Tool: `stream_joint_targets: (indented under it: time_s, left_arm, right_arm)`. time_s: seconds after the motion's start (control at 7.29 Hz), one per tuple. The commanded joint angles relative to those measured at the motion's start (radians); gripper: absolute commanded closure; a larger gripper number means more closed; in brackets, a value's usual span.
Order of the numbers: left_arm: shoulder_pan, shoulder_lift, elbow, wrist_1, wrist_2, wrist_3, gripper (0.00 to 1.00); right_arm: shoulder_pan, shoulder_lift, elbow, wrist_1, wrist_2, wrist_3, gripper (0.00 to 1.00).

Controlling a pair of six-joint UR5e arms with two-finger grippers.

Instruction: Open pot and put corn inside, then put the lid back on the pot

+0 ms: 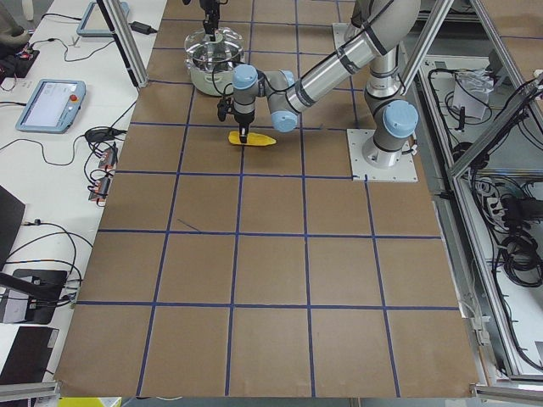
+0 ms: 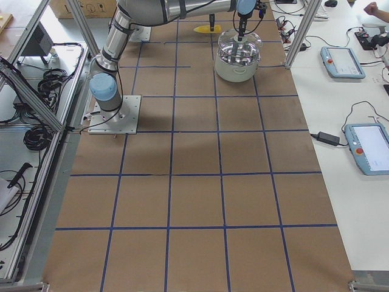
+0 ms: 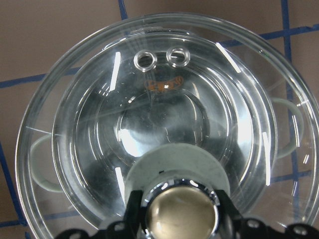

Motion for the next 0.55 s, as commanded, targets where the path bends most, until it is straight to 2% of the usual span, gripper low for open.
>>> stream_joint_targets:
  time_s: [0.0,0.41]
  left_arm:
    - [-0.009,0.037,0.243,-0.340,0.045,-0.003,0.98]
    - [-0.016,0.030,0.651,-0.809,0.054,-0.055,0.98]
  right_arm:
    - [-0.084,-0.021,-0.026,0.078,-0.008,-0.150,0.75]
    - [-0.290,-0.053,-0.013,0.170,-0.008,-0.457,0.80]
